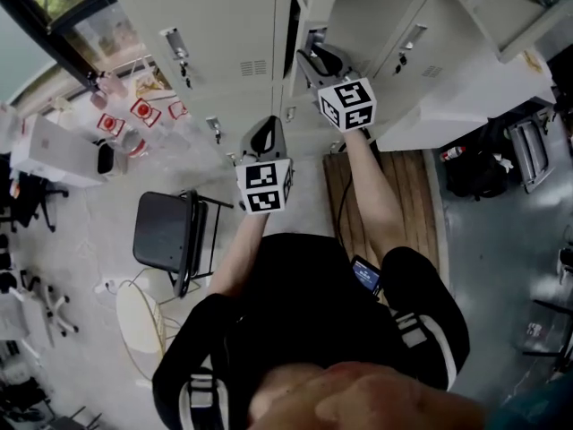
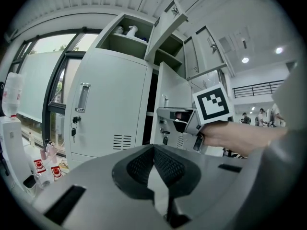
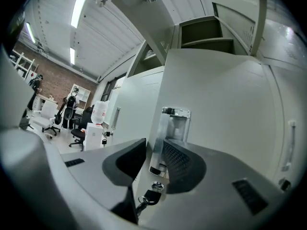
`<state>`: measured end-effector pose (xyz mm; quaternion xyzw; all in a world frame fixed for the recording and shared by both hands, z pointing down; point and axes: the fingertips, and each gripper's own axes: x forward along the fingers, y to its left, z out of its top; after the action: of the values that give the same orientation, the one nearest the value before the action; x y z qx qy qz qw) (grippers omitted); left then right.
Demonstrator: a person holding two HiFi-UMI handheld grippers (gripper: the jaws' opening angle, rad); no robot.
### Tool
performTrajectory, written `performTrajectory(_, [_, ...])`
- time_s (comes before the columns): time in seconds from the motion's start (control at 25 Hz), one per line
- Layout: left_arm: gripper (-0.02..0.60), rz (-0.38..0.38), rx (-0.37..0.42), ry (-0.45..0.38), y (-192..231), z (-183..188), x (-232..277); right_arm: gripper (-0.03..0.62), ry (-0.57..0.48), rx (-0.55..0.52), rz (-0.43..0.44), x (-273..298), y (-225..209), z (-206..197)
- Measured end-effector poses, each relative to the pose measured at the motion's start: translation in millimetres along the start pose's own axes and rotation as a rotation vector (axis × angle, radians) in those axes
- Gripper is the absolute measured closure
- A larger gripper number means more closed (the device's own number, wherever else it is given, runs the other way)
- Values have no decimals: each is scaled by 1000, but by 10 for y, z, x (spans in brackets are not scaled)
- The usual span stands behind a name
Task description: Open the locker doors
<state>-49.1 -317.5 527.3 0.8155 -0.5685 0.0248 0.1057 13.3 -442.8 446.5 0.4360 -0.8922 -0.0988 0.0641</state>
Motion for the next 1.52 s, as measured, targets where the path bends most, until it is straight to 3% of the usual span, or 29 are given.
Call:
performTrajectory(0.24, [572,-23,40,-23,-266,91,-51,468,-28,46,28,-326,58,6])
performTrajectory(0.76, [572,-69,25,-13,-743,-28,-184,467,-93,118,73,-984,64,10])
performTrajectory(0.96, [572,-90,19,-5,-920,-99,-199,454,-87,53,28,-1174,46,2])
performTrajectory(1.52, [572,-145,26,32,-1221,-235,-159,450,-89,101,-117,-1912,-217,-68])
